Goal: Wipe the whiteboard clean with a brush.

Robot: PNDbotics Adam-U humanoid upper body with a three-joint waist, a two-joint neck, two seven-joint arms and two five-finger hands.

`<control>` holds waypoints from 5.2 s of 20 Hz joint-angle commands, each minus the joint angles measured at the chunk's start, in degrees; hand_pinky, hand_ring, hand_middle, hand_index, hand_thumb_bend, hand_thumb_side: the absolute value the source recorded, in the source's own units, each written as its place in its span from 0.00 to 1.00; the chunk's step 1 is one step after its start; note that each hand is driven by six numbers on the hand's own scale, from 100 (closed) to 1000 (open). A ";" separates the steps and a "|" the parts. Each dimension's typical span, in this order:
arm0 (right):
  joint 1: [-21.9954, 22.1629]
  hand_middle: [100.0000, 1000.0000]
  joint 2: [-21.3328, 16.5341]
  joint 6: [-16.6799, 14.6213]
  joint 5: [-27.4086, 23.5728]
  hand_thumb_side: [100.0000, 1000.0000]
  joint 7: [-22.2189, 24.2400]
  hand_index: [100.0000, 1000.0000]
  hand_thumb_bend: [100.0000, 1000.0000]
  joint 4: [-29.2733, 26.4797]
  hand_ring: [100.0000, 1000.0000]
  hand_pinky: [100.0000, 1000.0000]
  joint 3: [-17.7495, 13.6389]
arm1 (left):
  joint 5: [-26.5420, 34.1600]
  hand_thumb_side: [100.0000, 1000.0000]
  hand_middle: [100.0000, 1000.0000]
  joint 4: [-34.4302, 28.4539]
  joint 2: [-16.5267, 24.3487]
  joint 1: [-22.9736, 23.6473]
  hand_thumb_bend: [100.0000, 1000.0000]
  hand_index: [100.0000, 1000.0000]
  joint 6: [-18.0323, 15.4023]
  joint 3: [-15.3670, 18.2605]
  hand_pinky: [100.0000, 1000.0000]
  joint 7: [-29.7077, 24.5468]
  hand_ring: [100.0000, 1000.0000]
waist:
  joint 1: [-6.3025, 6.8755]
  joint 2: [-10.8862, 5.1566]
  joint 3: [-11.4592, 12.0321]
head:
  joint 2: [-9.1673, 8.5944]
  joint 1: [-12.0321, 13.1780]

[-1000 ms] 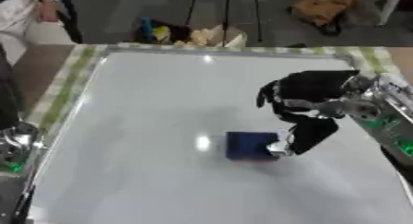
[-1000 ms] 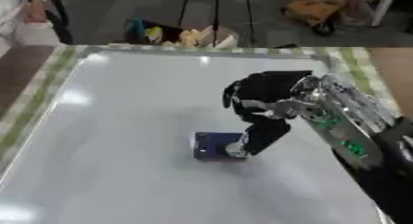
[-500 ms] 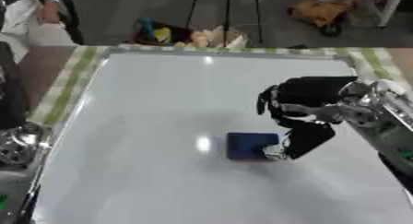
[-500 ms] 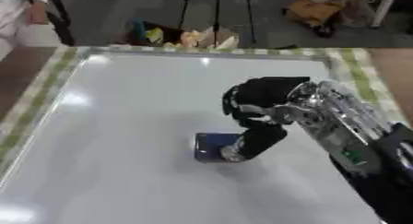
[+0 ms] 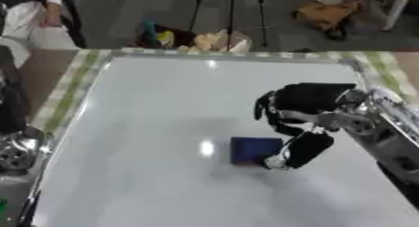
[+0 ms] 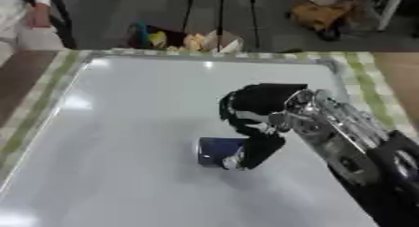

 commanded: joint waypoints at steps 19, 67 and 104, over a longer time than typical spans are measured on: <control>-0.19 0.72 0.55 -0.25 -0.56 0.52 -1.29 0.04 0.23 2.79 0.74 0.76 0.03 | 0.16 0.98 0.72 -0.97 0.73 -0.80 0.15 0.76 -0.11 0.14 0.66 -0.17 0.80 | 0.01 -0.72 0.56 | -0.47 -0.92; 1.53 0.56 0.44 1.22 0.29 0.36 -6.59 0.02 0.07 6.68 0.62 0.65 0.62 | 0.45 0.99 0.72 -0.97 0.52 -1.14 0.14 0.75 -0.07 0.10 0.66 -0.94 0.80 | 0.17 0.04 1.12 | -0.68 -1.60; 3.20 0.51 -10.15 7.86 -0.90 0.37 -12.03 0.01 0.00 3.26 0.57 0.63 -7.99 | 0.43 0.99 0.72 -0.97 0.87 -0.90 0.14 0.75 0.06 0.02 0.66 -1.46 0.80 | 0.53 0.28 0.42 | -0.80 -1.45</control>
